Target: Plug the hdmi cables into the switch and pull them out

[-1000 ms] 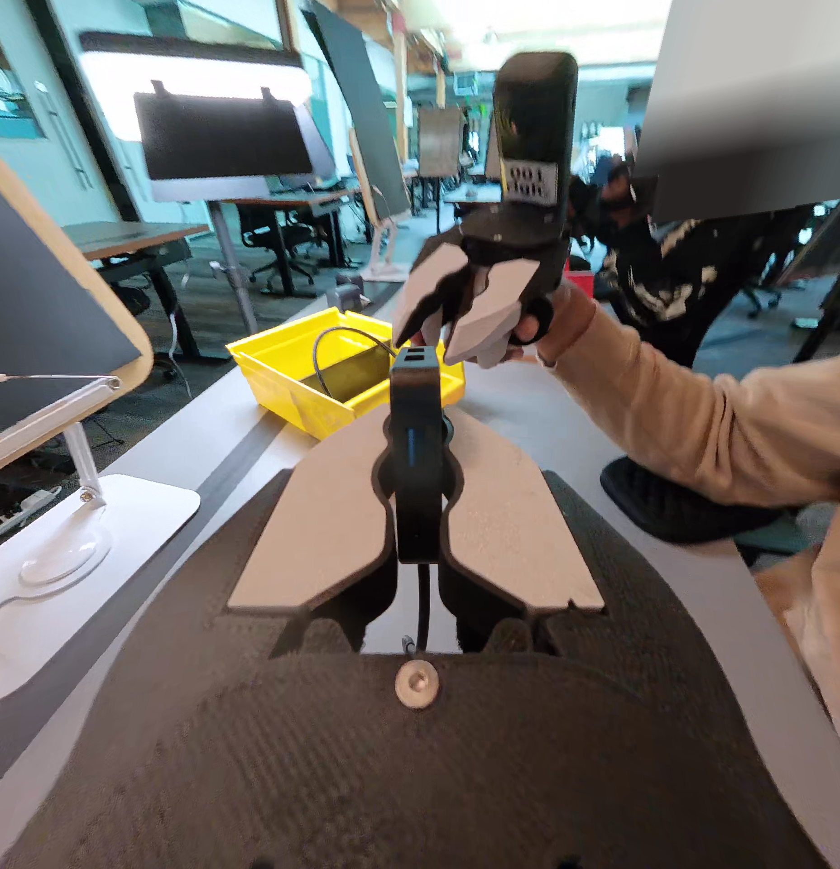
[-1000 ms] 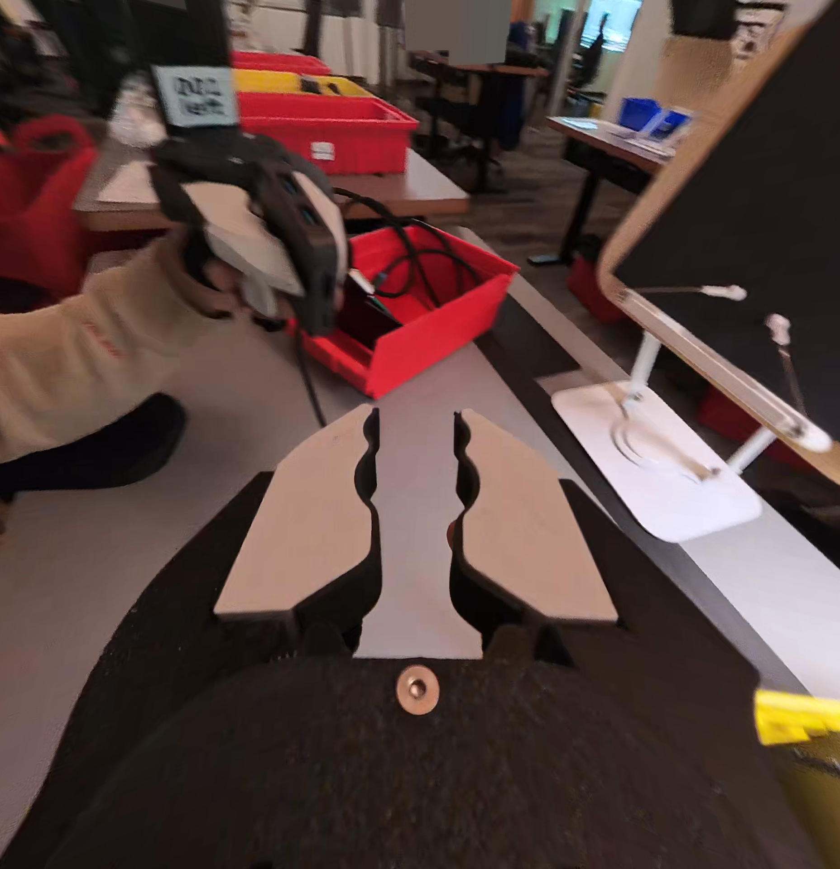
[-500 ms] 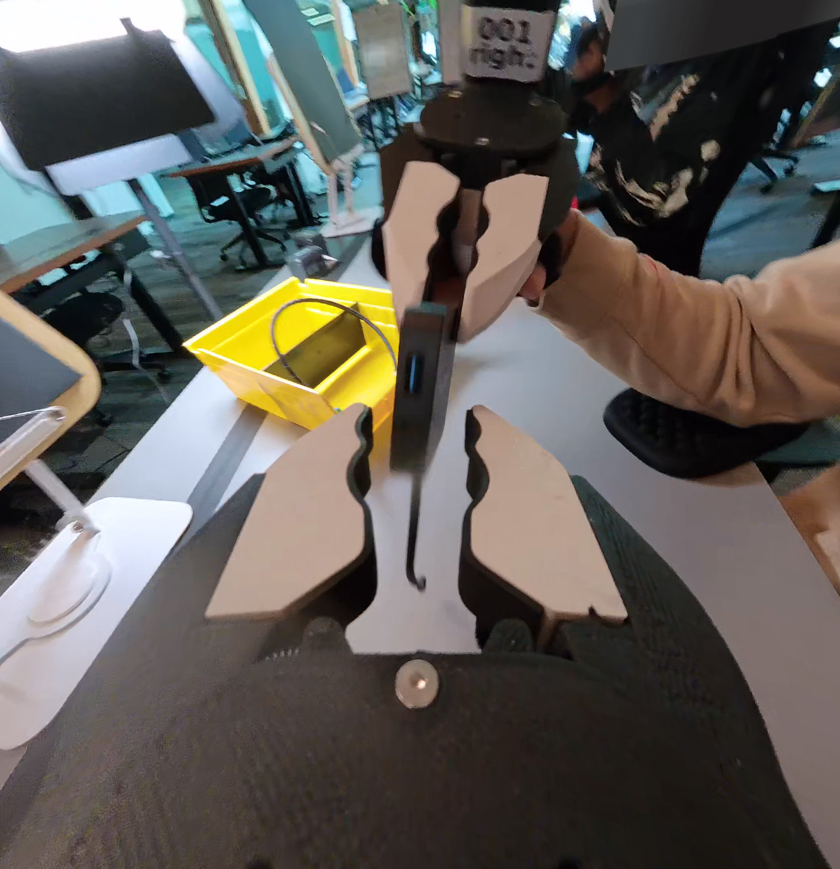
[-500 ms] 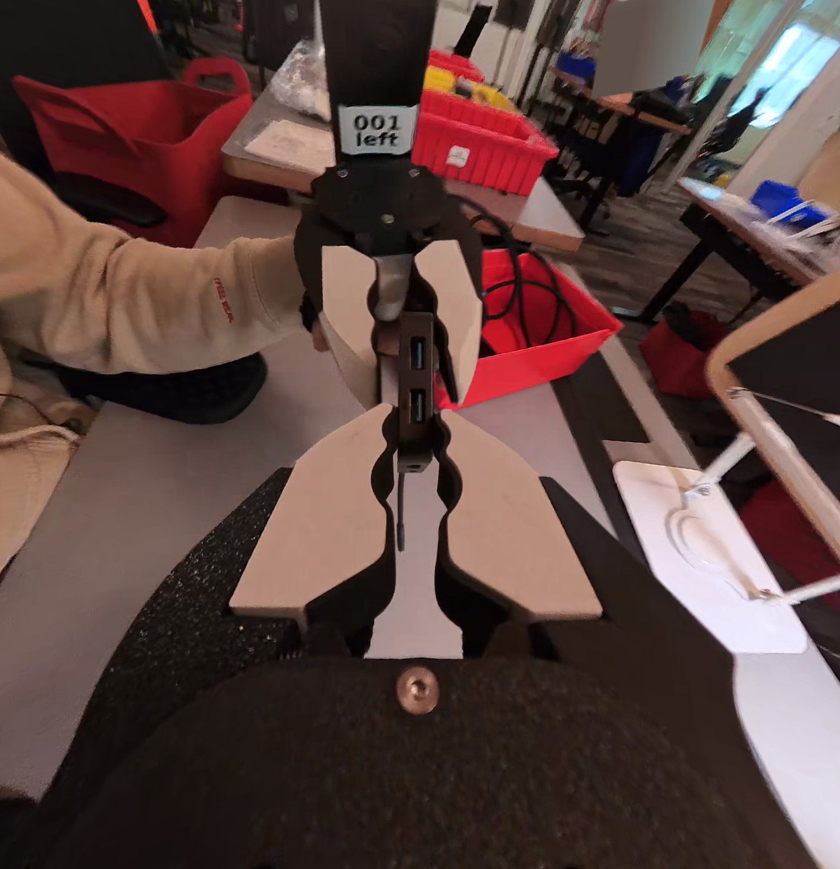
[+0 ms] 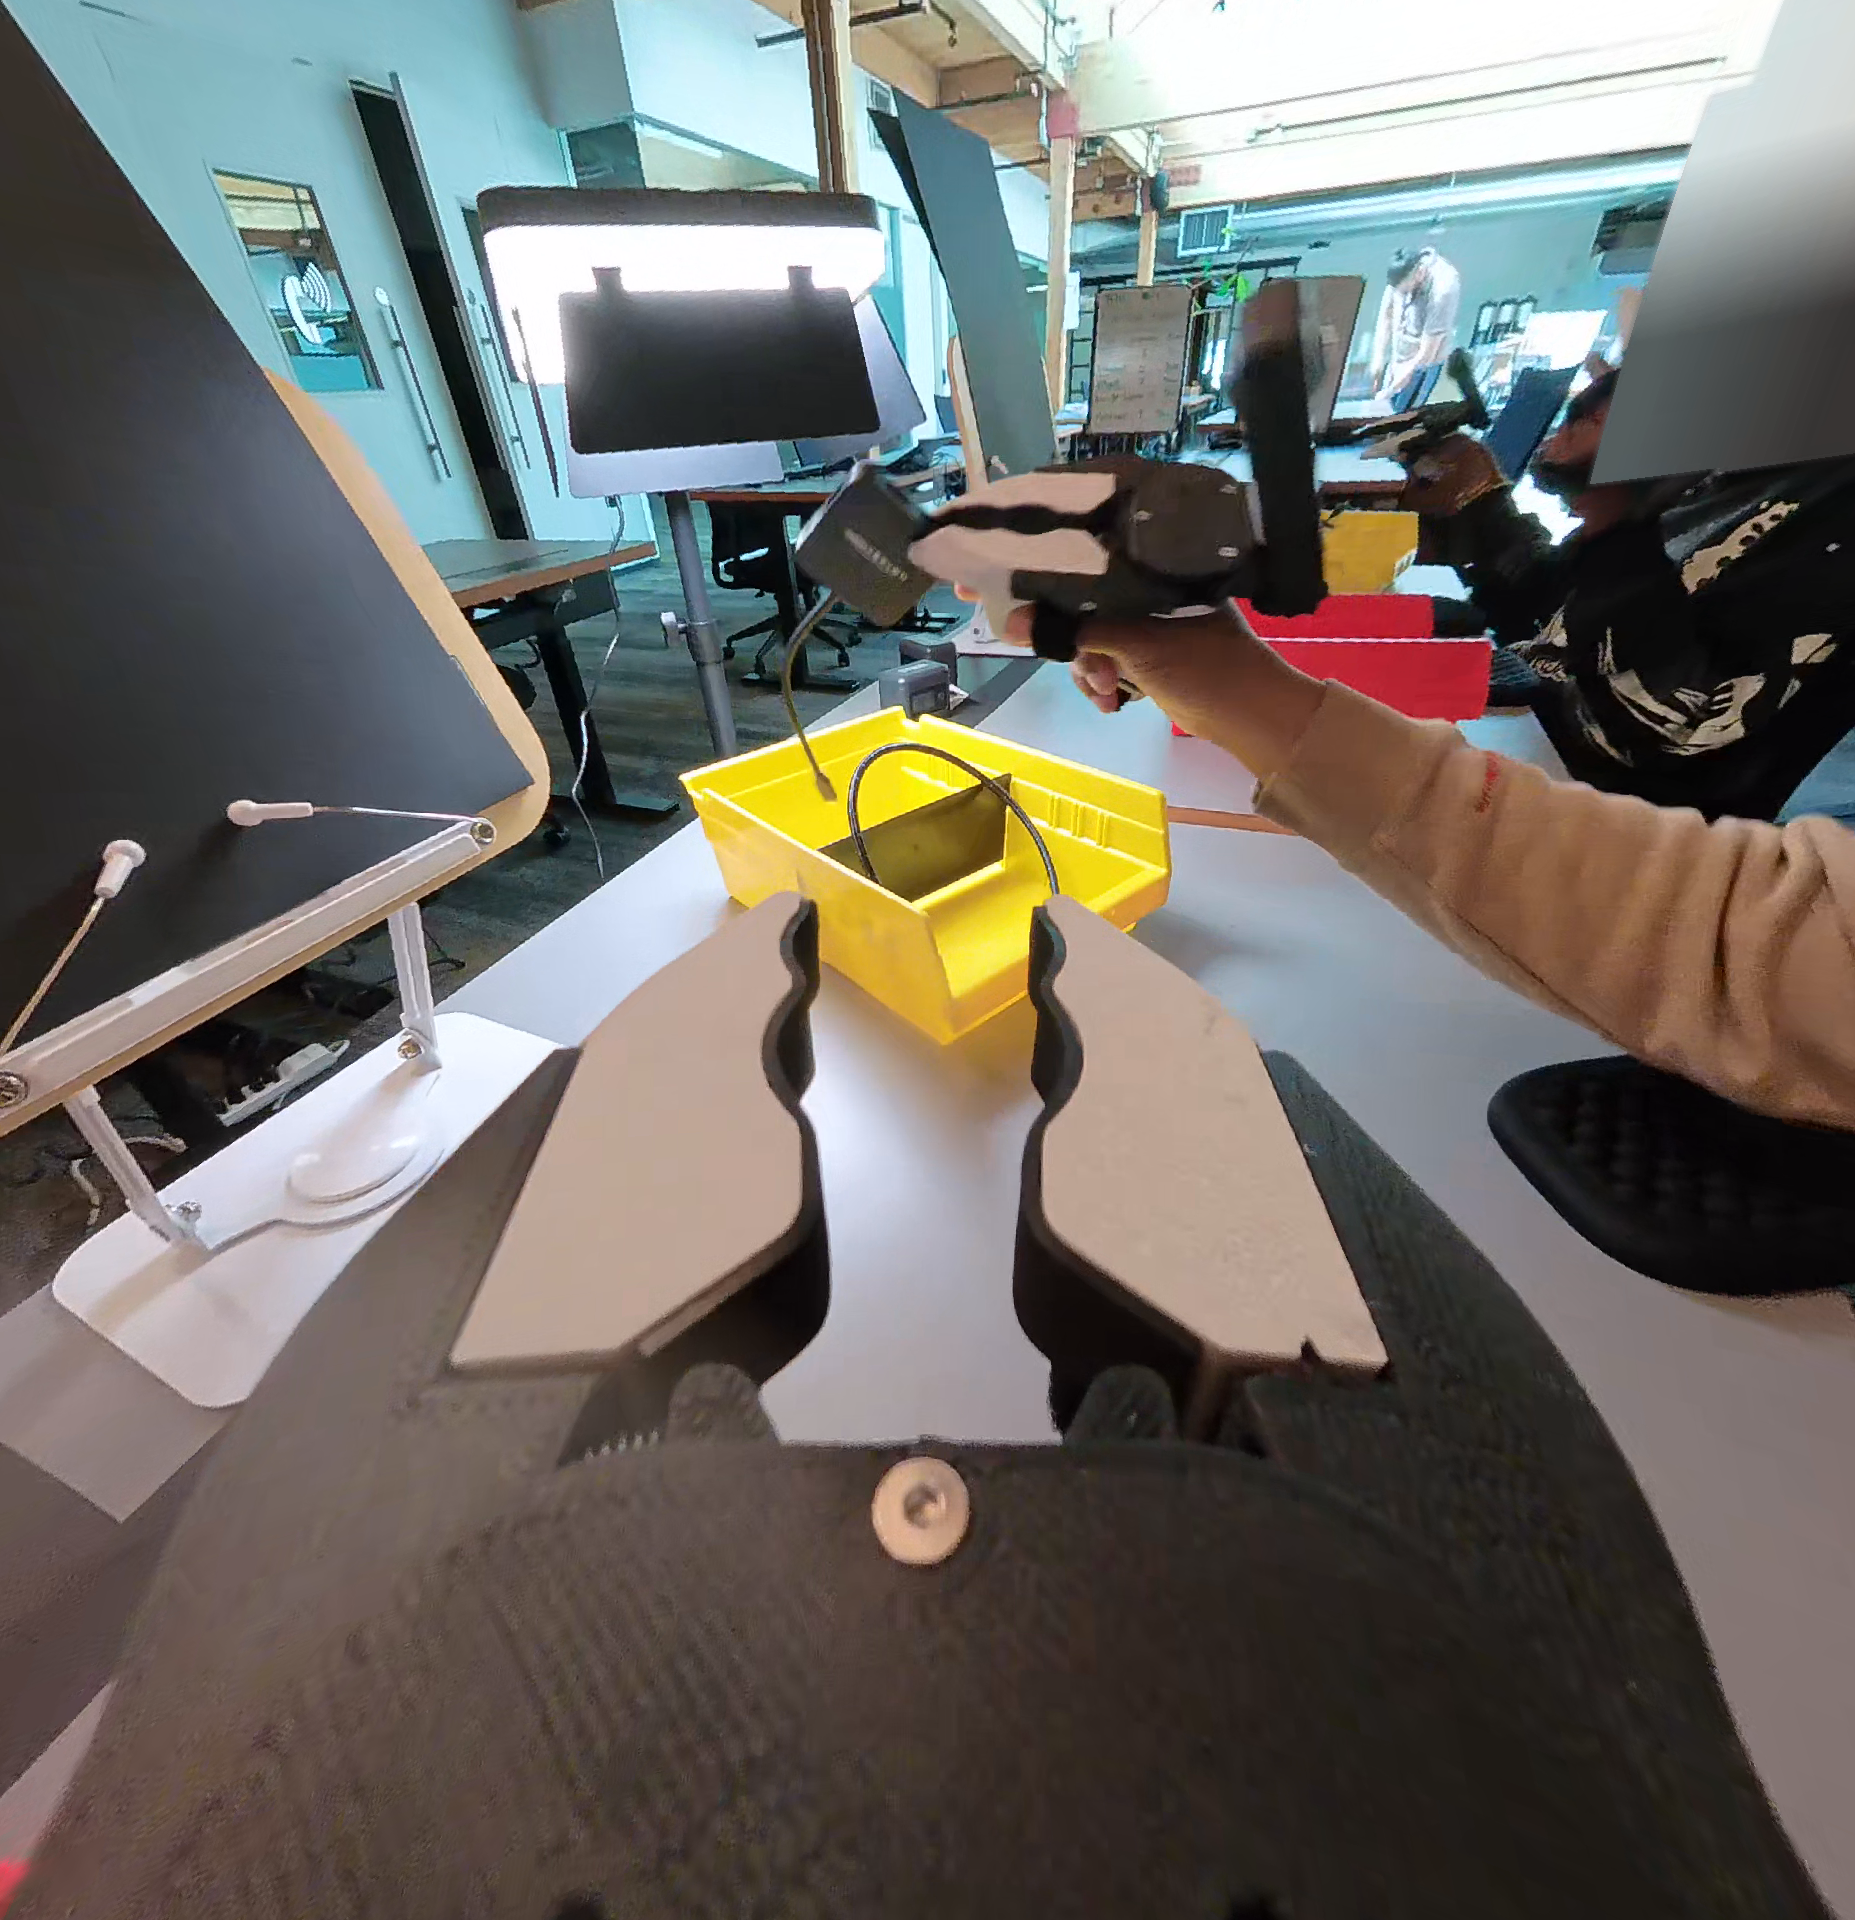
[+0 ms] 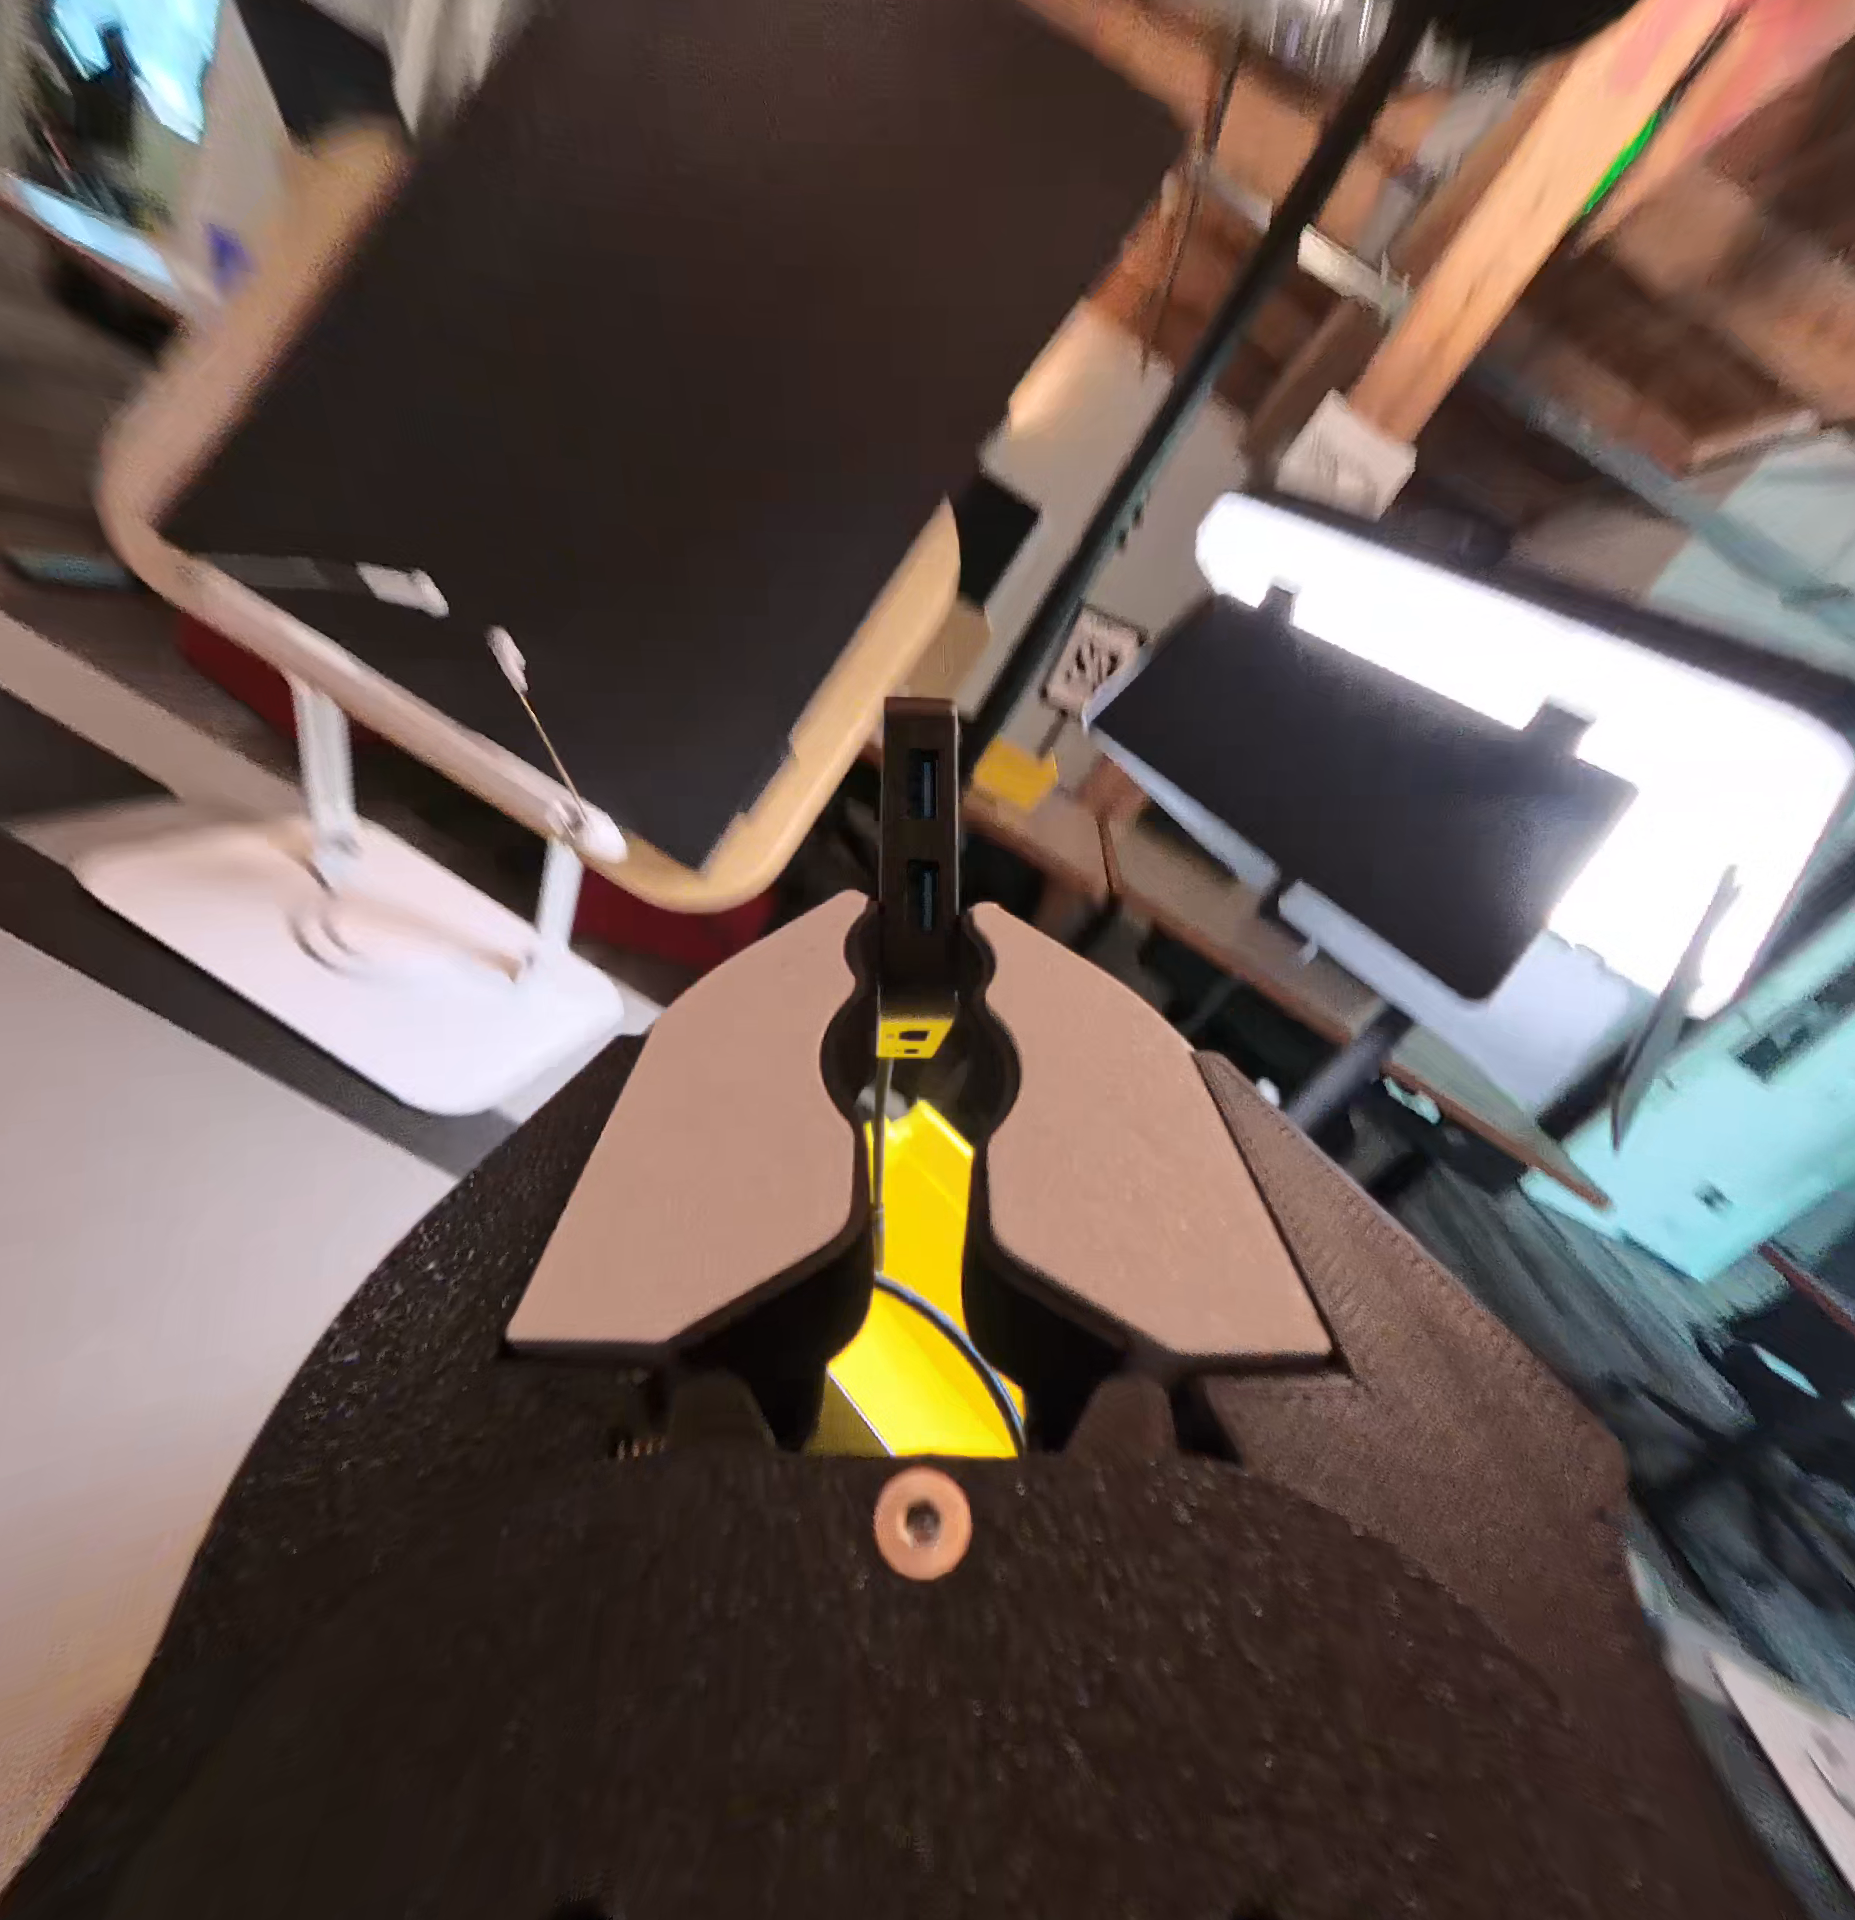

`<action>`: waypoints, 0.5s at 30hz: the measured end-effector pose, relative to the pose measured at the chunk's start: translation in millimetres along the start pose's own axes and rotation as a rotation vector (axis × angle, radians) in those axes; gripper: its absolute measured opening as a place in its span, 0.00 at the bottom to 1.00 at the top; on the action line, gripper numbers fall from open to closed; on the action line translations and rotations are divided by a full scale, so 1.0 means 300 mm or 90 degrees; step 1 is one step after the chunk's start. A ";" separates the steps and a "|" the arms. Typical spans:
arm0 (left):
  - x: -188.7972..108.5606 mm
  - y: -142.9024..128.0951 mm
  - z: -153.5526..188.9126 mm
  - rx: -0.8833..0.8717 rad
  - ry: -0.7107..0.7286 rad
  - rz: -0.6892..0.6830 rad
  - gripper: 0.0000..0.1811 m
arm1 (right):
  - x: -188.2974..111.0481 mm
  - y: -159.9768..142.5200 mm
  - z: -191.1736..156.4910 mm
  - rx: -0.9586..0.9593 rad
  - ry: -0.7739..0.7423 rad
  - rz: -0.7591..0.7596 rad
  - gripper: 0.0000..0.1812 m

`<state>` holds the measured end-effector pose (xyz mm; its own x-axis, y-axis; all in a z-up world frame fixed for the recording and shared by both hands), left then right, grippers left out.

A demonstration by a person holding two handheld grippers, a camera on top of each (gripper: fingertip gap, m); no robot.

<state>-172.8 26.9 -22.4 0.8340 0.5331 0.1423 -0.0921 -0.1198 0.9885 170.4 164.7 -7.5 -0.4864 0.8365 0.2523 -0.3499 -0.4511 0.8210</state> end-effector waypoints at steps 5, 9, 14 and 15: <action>-0.009 -0.013 -0.015 0.006 0.019 -0.042 0.21 | 0.108 -0.263 0.073 -0.069 -0.015 -0.279 0.07; -0.029 -0.029 -0.046 -0.010 0.057 -0.094 0.22 | 0.153 -0.388 0.060 -0.116 0.048 -0.414 0.08; -0.057 -0.038 -0.083 -0.041 0.094 -0.109 0.22 | 0.188 -0.399 0.018 -0.071 0.111 -0.455 0.15; -0.063 -0.039 -0.088 -0.044 0.098 -0.114 0.22 | 0.189 -0.369 0.013 -0.048 0.112 -0.433 0.16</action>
<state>-201.7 40.3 -35.2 0.7481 0.6627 -0.0341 0.0081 0.0423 0.9991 184.8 263.2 -82.2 -0.2603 0.8809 -0.3954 -0.6736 0.1277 0.7280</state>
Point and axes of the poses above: each gripper's, where its closed fingertips meet, x out along the fingers, y out of its top, z = x × y across the jaws, the point moved 8 cm from there along -x, back along the fingers, and after that the axes turned 10 degrees about z, right-handed, at the moved point
